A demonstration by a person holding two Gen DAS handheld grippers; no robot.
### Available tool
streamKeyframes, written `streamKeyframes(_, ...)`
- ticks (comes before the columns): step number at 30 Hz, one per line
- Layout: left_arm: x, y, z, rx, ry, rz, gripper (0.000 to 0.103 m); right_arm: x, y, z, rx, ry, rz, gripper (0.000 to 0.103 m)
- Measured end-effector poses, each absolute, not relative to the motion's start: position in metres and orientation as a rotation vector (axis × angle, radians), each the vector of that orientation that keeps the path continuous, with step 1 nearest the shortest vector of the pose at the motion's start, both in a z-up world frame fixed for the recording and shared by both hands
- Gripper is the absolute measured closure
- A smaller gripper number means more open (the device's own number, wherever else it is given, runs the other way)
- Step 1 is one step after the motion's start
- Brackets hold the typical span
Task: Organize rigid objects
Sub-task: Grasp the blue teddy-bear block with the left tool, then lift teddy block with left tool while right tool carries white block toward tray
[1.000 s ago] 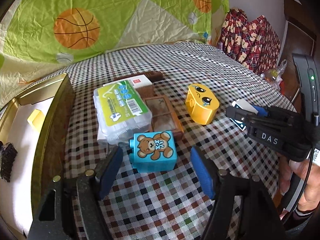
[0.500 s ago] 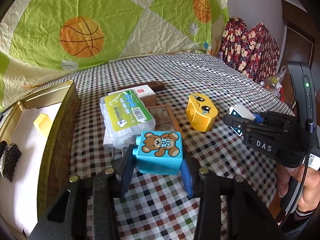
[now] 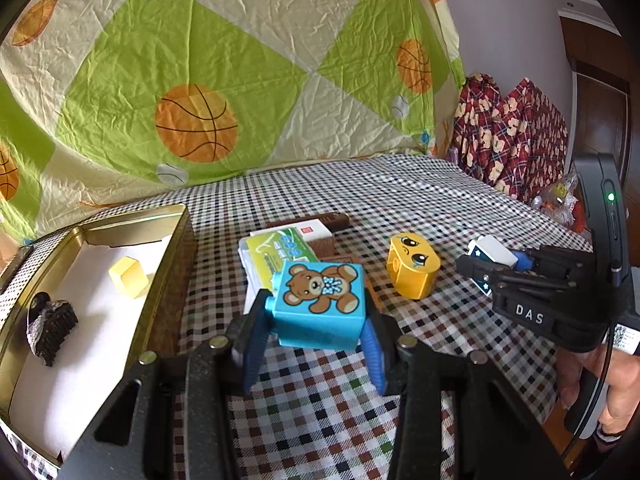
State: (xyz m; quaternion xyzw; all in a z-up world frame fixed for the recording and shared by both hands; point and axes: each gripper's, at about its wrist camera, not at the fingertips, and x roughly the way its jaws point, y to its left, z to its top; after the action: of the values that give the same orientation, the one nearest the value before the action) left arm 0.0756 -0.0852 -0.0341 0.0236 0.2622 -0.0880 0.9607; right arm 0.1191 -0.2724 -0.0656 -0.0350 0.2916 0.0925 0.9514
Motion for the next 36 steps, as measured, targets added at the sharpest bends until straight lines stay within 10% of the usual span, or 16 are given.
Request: streamKeyframes(36,0.053,-0.069,-0.026,-0.006,0.38,-0.113,0.062,0.093,-0.278,-0.058,-0.063,0.397,0.207,0.07)
